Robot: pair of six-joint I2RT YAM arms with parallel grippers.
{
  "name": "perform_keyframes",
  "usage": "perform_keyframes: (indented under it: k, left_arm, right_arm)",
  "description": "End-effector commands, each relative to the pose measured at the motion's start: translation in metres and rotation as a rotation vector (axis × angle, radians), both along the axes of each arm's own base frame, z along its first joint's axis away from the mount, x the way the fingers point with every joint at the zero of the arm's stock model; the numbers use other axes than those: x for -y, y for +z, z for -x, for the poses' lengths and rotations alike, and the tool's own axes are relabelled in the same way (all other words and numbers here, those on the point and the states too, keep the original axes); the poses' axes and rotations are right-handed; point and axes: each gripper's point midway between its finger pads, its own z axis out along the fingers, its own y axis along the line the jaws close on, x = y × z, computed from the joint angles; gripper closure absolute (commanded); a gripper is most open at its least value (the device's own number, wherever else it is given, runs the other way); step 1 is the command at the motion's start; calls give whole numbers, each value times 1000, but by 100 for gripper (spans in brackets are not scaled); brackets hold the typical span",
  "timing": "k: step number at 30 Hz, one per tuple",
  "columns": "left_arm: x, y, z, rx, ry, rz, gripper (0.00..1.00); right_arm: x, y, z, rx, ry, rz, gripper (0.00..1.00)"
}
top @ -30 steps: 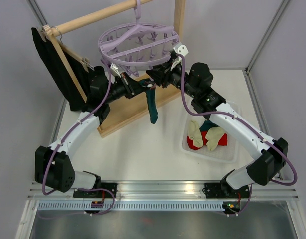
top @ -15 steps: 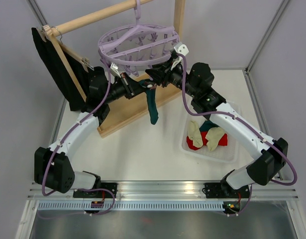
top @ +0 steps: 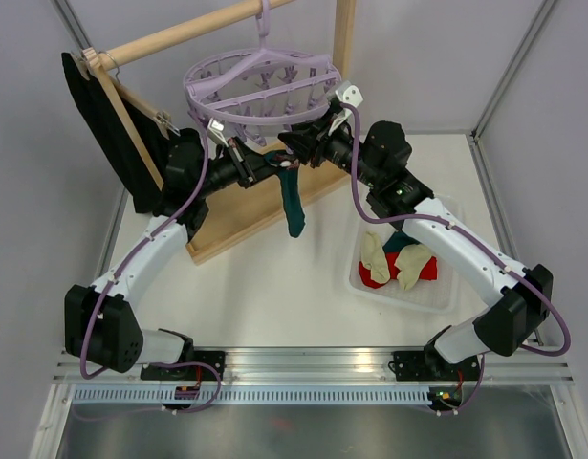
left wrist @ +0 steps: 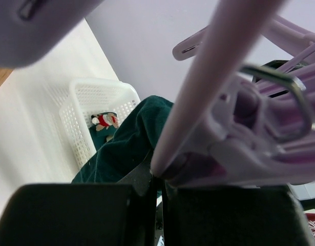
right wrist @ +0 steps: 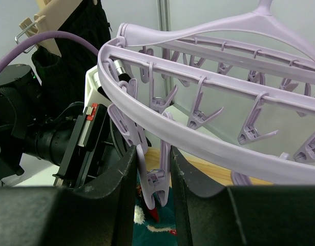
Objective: Clip the socks to the hanger
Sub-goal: Clamp the sock onto the hanger.
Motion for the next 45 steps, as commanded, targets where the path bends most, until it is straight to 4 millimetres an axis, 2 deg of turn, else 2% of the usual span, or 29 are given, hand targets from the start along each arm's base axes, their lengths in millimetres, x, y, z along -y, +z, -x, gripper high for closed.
perform_keyframes:
  k: [1,13,27,34,37,39,40,41,45]
  left_arm:
    - [-4,29,10,77,-19,49,98]
    - [-3,36,7,71,-32,90,98]
    - [-2,36,12,61,-53,112,98]
    - [-3,35,11,52,-50,113,98]
    - [-2,32,9,44,-46,103,91]
    - [-3,31,8,43,-37,90,83]
    - [-3,30,7,43,-35,83,79]
    - [-4,28,7,49,-29,72,70]
    - [-8,22,3,48,11,29,54]
  right_arm:
    - [-3,13,7,31,34,-37,100]
    - [-6,10,8,24,47,-36,100]
    - [1,10,8,63,16,-38,100]
    - [7,6,-1,56,-39,-31,100]
    - [9,3,-5,39,-66,-29,86]
    - [11,4,-5,28,-73,-32,76]
    - [12,3,-7,19,-85,-35,73]
    - [13,4,-6,11,-91,-42,66]
    - [19,6,-8,-28,-125,-55,55]
